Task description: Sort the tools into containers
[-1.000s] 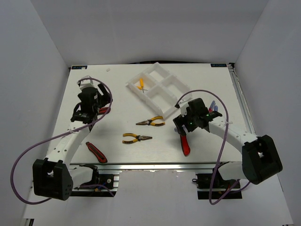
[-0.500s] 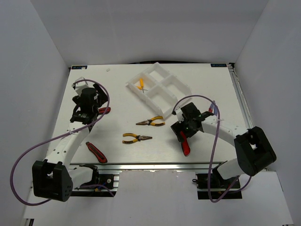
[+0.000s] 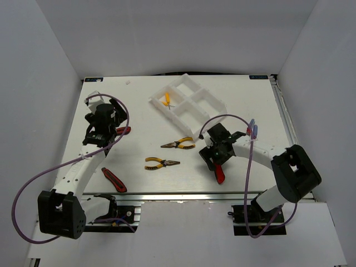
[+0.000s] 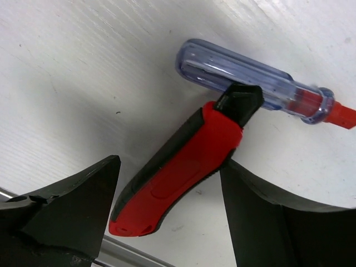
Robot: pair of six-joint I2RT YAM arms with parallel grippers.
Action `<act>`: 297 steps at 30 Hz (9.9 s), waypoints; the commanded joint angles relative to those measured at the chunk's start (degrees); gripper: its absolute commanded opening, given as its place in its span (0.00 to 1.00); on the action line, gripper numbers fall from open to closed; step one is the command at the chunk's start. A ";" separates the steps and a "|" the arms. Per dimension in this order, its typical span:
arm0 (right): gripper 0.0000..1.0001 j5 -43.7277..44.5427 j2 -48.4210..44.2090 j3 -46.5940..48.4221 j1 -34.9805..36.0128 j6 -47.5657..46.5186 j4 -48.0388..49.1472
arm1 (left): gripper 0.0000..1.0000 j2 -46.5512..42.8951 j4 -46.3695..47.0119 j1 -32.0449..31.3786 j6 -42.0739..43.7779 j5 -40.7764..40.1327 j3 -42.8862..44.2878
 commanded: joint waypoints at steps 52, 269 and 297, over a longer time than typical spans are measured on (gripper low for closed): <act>0.00 -24.49 24.43 42.71 -10.06 -5.75 24.35 | 0.98 -0.26 1.01 -0.64 7.94 -4.90 -0.79; 0.82 -26.50 33.71 53.11 28.78 1.16 1.34 | 0.60 -31.71 0.57 -16.46 15.58 -12.71 -5.62; 0.89 4.33 57.22 76.11 42.14 14.91 11.96 | 0.63 -43.24 0.57 -16.37 18.48 -14.39 -8.61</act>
